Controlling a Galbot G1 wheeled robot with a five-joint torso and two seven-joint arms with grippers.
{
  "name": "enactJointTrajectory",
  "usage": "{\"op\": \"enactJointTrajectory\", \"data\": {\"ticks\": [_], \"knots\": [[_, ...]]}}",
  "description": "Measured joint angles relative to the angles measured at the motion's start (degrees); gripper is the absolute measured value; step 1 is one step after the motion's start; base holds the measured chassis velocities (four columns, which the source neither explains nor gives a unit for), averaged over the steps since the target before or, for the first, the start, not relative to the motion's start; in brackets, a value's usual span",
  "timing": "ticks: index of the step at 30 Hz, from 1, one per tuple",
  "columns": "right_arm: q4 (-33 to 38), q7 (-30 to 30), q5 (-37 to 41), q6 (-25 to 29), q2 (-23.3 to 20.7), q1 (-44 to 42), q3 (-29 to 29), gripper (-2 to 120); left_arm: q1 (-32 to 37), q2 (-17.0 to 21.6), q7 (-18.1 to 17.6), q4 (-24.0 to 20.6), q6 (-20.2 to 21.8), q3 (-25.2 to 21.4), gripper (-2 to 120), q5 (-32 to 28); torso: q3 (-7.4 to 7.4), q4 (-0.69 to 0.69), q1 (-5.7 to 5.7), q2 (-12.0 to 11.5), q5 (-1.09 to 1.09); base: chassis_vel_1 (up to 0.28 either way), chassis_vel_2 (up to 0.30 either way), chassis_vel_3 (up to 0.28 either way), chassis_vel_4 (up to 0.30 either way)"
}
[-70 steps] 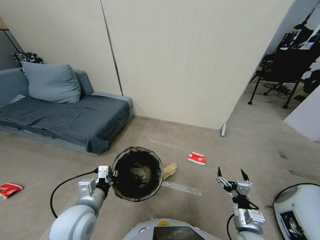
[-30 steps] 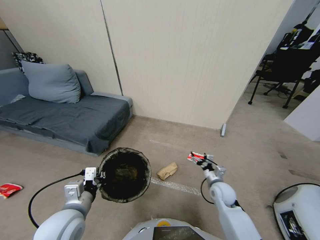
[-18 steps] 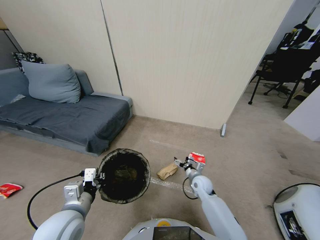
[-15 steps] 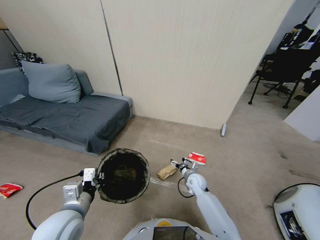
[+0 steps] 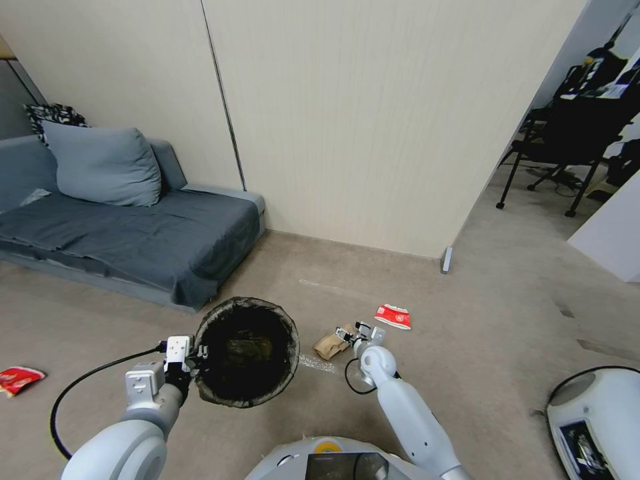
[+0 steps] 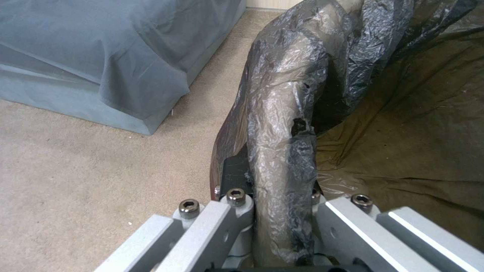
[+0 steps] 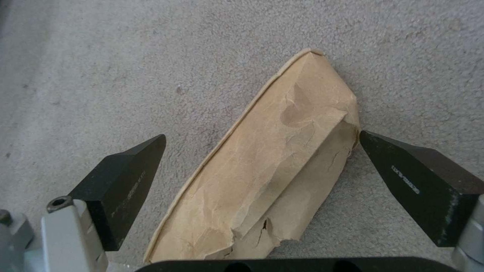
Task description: Pick up the trash bin, then pick up the garbage from the floor and place it into the trash bin.
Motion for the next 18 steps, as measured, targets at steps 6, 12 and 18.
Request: {"op": "enactJointTrajectory", "data": {"ticks": [6, 12, 18], "knots": [[-3.87, 0.34, -0.02, 0.00, 0.98, 1.13, 0.20, 100, 0.04, -0.01, 0.11, 0.00, -0.03, 0.05, 2, 0.03, 0.00, 0.00, 0.00, 0.00, 0.00, 0.000, 0.000, 0.000, 0.000], [-6.42, 0.43, -0.25, 0.20, 1.69, 1.83, 0.35, 100, -0.06, 0.03, 0.19, 0.00, -0.05, 0.13, 2, 0.05, 0.00, 0.00, 0.00, 0.00, 0.00, 0.000, 0.000, 0.000, 0.000], [-8.65, 0.50, -0.41, 0.47, 2.64, 2.45, 0.53, 100, 0.17, -0.24, 0.22, 0.00, -0.05, 0.29, 2, 0.10, 0.00, 0.00, 0.00, 0.00, 0.00, 0.000, 0.000, 0.000, 0.000]]}}
